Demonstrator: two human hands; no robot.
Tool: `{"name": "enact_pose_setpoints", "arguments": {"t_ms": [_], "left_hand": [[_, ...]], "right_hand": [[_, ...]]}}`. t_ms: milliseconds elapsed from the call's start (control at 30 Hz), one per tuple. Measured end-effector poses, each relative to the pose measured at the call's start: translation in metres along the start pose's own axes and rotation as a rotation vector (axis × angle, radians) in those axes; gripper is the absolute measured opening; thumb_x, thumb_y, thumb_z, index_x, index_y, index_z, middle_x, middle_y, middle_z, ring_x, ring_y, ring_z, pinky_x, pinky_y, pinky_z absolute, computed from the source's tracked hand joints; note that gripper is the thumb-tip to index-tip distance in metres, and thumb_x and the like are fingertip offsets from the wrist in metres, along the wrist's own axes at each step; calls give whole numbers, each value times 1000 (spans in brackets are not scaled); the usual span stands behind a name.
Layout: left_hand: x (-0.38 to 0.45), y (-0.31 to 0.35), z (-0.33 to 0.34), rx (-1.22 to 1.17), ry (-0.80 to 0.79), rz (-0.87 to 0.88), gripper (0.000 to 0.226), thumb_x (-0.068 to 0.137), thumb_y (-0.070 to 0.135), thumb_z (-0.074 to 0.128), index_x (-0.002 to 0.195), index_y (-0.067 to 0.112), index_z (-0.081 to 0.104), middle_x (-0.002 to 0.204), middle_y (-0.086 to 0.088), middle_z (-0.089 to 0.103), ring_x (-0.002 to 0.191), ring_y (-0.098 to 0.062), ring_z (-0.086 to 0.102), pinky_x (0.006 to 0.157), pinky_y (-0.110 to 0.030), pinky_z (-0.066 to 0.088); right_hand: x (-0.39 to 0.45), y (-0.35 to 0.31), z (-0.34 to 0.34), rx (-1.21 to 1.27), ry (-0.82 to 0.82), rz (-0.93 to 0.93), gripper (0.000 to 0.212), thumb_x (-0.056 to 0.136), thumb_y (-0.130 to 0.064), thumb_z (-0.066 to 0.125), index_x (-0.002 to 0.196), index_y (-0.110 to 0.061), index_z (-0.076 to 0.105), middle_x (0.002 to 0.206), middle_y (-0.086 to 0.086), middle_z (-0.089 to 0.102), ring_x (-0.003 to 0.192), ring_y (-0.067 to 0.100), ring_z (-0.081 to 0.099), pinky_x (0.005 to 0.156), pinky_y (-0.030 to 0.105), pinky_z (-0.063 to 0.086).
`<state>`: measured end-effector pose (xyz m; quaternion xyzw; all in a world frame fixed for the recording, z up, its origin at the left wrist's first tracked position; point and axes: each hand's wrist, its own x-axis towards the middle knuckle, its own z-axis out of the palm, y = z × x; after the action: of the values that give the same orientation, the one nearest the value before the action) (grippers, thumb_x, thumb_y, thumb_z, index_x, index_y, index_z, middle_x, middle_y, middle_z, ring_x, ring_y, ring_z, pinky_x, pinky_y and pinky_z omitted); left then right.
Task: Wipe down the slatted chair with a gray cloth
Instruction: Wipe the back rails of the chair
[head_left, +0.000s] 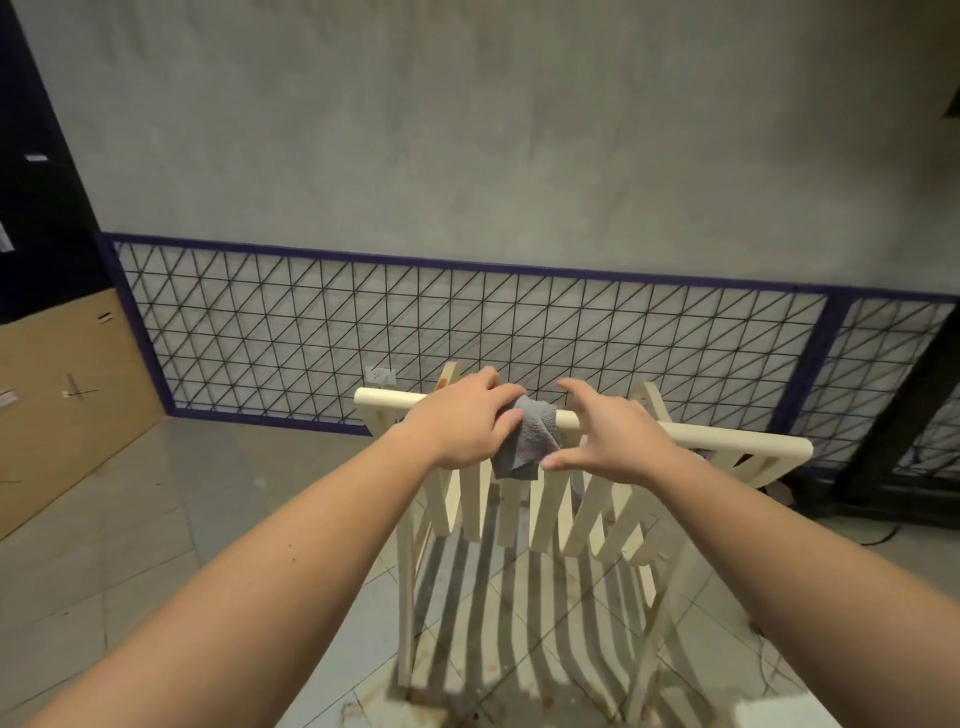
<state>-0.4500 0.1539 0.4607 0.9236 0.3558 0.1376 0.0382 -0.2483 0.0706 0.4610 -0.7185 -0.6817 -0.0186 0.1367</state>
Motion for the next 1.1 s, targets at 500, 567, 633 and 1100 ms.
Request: {"name": "enact_pose_setpoints", "arguments": {"t_ms": [500,567,633,1100], "left_hand": [[-39,-93,-8,140,95,0,34,103,36,44,136,28,46,119,1,57,104,-25,54,79,-34,33],[-46,-108,-10,135,114,11,33,102,32,45,134,26,47,113,2,56,101,-22,51,81,-32,33],[-52,-119,-12,131,123,30,33,102,27,48,135,24,48,113,2,56,103,-21,49,85,-32,35],[-73,-133,-3,-266,204,-125,38,102,14,47,131,39,44,133,8,48,120,-19,50,100,-33,38]], "right_hand": [[0,14,10,-83,89,-83,23,97,-48,54,111,-31,61,87,-8,66,90,19,58,94,34,36],[0,15,11,-86,89,-94,22,97,-47,53,113,-32,59,87,-8,66,90,18,57,95,34,35],[0,17,12,-94,84,-106,20,98,-47,53,112,-33,58,85,-8,65,88,18,57,92,32,33],[-22,35,11,-238,162,-67,39,100,-53,41,129,-30,53,117,-4,60,108,21,50,93,40,39]]}}
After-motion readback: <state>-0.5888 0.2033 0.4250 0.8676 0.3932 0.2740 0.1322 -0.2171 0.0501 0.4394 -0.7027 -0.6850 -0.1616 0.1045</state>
